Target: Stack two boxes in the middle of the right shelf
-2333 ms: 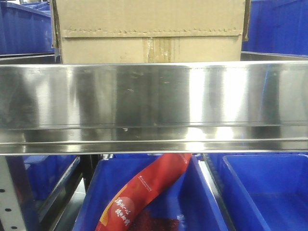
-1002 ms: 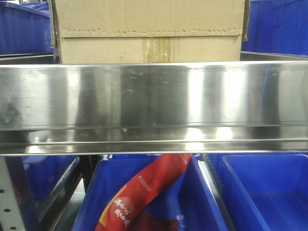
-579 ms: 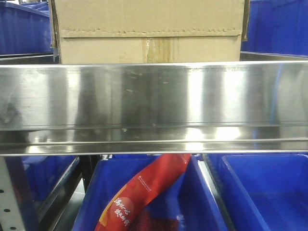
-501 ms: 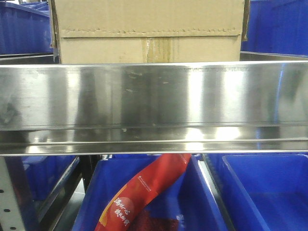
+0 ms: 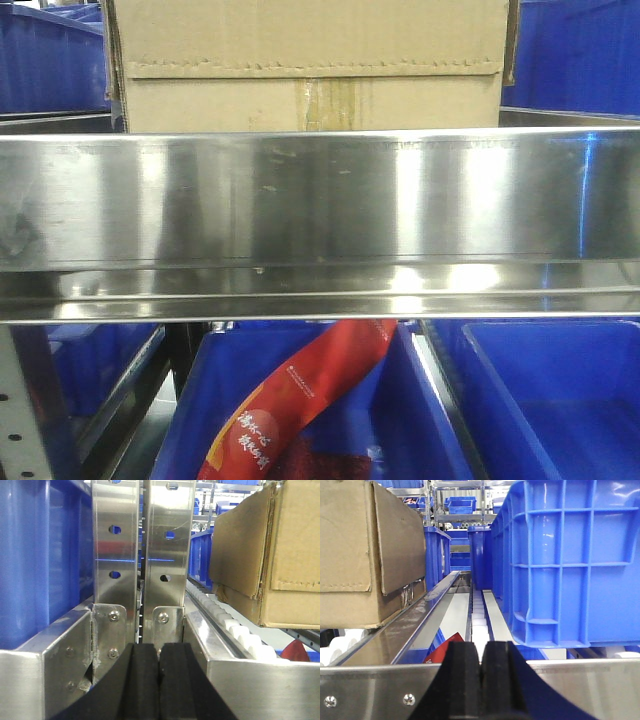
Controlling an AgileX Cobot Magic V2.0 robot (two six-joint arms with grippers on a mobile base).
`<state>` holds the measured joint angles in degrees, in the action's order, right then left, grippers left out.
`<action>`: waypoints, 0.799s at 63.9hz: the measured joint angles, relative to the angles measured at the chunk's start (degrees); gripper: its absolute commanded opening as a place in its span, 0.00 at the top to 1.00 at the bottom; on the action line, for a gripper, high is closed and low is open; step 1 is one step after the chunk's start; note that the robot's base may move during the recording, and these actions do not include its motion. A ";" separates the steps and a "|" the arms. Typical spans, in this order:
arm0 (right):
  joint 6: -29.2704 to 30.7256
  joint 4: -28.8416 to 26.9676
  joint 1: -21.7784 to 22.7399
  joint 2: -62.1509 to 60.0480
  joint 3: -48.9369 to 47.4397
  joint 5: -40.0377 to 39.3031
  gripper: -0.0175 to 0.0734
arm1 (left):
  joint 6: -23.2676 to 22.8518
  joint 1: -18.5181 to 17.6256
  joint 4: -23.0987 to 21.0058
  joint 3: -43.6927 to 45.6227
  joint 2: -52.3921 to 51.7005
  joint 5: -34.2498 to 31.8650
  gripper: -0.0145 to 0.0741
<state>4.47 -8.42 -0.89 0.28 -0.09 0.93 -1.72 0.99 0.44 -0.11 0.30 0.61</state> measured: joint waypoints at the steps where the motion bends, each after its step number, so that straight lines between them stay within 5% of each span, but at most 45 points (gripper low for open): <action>1: 0.00 0.00 0.00 0.00 0.00 0.00 0.98 | 0.00 0.00 0.00 0.00 0.00 0.00 0.96; 51: 0.00 -0.08 0.00 0.00 0.00 0.00 0.98 | 0.00 0.00 0.00 0.00 0.00 0.00 0.96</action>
<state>4.47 -8.50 -0.89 0.28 -0.09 0.93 -1.72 0.99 0.44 -0.11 0.30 0.61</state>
